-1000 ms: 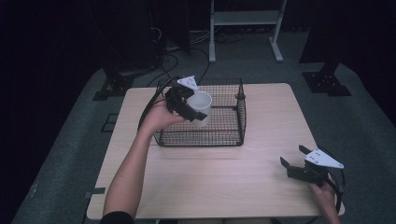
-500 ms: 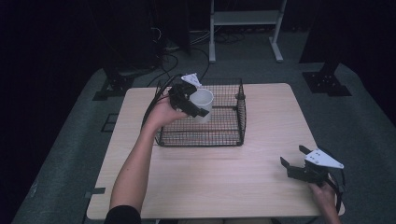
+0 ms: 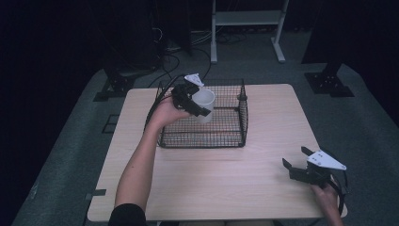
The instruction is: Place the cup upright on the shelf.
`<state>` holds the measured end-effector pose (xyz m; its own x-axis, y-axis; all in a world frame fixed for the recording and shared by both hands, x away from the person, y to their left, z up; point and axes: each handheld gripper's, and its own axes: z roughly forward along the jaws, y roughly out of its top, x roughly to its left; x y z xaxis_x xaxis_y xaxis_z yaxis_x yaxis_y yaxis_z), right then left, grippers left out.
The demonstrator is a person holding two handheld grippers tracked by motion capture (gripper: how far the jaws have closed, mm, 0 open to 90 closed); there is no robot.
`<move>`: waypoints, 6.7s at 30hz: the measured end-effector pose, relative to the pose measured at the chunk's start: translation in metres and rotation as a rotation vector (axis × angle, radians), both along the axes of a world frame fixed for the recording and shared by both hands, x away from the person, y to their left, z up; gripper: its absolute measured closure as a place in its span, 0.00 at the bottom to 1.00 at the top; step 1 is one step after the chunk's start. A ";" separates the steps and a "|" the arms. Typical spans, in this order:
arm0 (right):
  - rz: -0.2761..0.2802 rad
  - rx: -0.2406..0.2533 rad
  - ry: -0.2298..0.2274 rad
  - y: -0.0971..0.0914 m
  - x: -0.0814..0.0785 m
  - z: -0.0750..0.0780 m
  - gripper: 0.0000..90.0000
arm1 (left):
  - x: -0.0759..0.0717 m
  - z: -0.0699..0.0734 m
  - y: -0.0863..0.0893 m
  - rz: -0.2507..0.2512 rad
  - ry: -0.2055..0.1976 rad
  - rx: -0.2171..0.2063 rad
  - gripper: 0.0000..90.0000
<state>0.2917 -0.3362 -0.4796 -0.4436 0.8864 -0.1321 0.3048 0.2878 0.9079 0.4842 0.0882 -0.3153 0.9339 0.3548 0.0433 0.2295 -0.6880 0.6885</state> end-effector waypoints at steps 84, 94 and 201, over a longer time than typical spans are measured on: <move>0.005 0.010 -0.004 -0.001 0.000 0.001 0.15 | 0.047 -0.083 -0.034 0.031 0.151 0.121 0.24; 0.006 0.012 -0.006 -0.002 0.000 0.001 0.15 | 0.049 -0.089 -0.037 0.038 0.172 0.128 0.24; -0.008 0.008 -0.005 -0.001 0.000 0.000 0.15 | -0.062 -0.024 0.024 0.077 -0.080 -0.064 0.07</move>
